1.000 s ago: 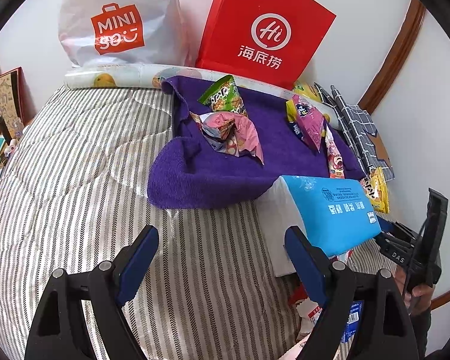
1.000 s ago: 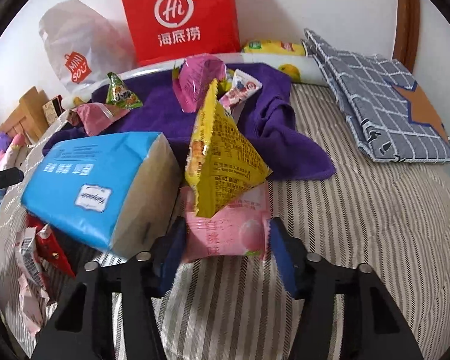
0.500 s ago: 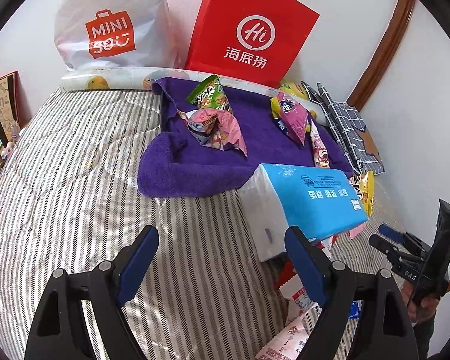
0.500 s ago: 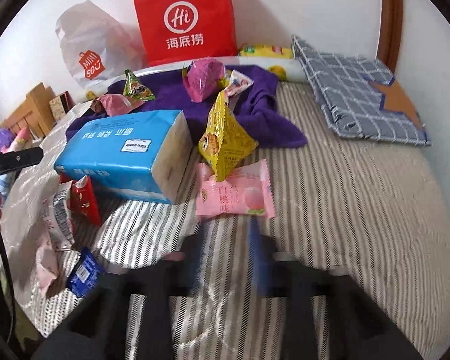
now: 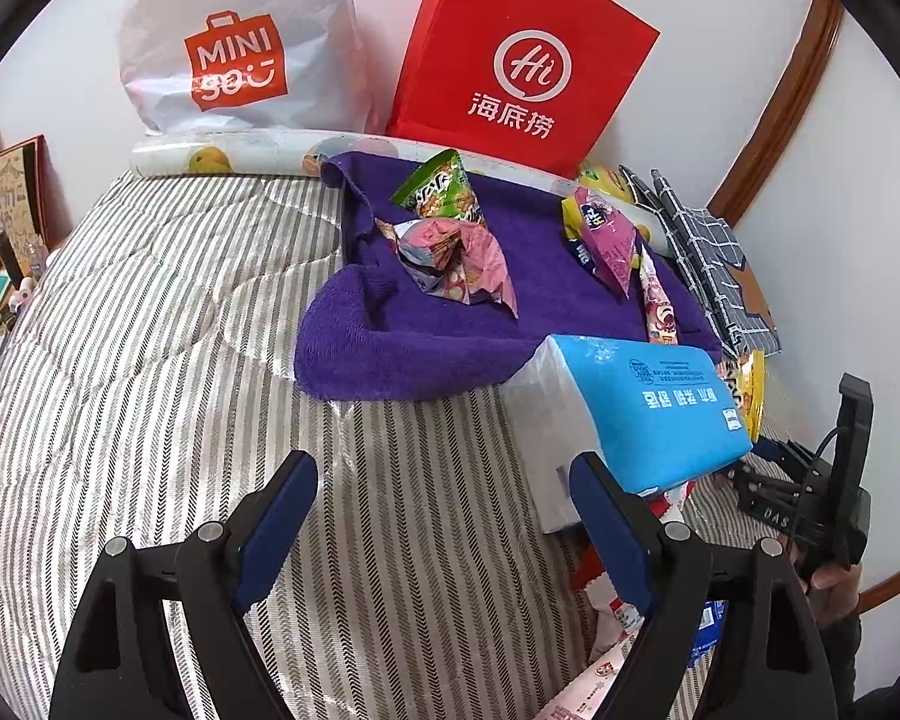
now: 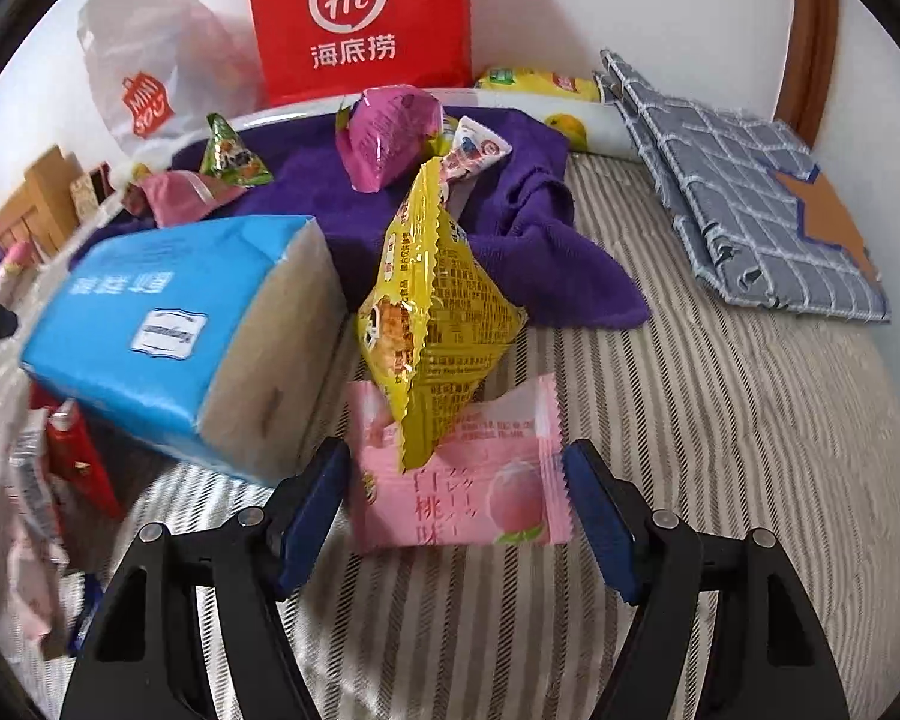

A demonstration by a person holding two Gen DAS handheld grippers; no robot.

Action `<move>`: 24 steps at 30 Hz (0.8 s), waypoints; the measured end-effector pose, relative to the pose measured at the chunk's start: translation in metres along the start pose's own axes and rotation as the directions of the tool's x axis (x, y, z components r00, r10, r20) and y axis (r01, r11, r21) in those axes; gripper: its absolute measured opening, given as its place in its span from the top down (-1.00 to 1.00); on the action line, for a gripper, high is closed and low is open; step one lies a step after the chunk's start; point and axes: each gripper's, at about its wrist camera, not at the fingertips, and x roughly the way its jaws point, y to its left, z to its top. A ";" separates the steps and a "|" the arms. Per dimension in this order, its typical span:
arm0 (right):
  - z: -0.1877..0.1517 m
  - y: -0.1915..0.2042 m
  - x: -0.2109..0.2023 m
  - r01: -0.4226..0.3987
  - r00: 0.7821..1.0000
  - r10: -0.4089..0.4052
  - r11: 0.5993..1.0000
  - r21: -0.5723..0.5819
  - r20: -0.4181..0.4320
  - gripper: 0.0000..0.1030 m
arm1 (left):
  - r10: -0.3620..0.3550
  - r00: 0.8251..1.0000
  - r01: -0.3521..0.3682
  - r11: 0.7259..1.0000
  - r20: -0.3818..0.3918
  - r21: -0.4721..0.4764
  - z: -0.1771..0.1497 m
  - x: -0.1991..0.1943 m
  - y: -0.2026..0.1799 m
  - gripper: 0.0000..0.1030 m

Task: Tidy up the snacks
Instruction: 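Grasp the pink peach candy packet with the right tool while the left tool grasps a pink-white candy packet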

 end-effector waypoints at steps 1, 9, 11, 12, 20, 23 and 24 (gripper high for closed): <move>0.000 -0.001 -0.001 0.009 1.000 -0.009 1.000 0.002 0.005 -0.09 | -0.001 1.000 0.001 1.000 -0.002 0.000 -0.001 0.000 0.000 -0.65; -0.005 -0.007 -0.026 -0.035 0.999 0.034 0.999 0.040 0.028 0.24 | -0.035 0.999 0.035 0.999 0.000 0.024 -0.013 -0.010 -0.009 -0.65; -0.008 -0.004 -0.034 -0.038 0.999 0.037 0.998 0.042 0.032 0.30 | -0.041 0.999 0.041 0.999 0.001 0.034 -0.017 -0.014 -0.014 -0.65; -0.010 -0.002 -0.037 -0.027 0.999 0.026 0.999 0.032 0.033 0.33 | -0.047 0.999 0.047 0.998 -0.001 0.038 -0.020 -0.016 -0.016 -0.65; -0.038 0.010 -0.068 -0.026 0.999 0.025 1.000 0.015 0.042 0.36 | -0.075 0.996 0.079 0.992 -0.050 0.094 -0.052 -0.022 -0.039 -0.65; -0.048 0.013 -0.078 -0.030 0.999 0.030 0.999 0.015 0.043 0.36 | -0.075 0.993 0.086 0.990 -0.096 0.110 -0.069 -0.018 -0.046 -0.65; -0.051 0.013 -0.081 -0.025 0.999 0.025 1.000 0.016 0.046 0.36 | -0.074 0.992 0.086 0.990 -0.106 0.114 -0.074 -0.018 -0.048 -0.65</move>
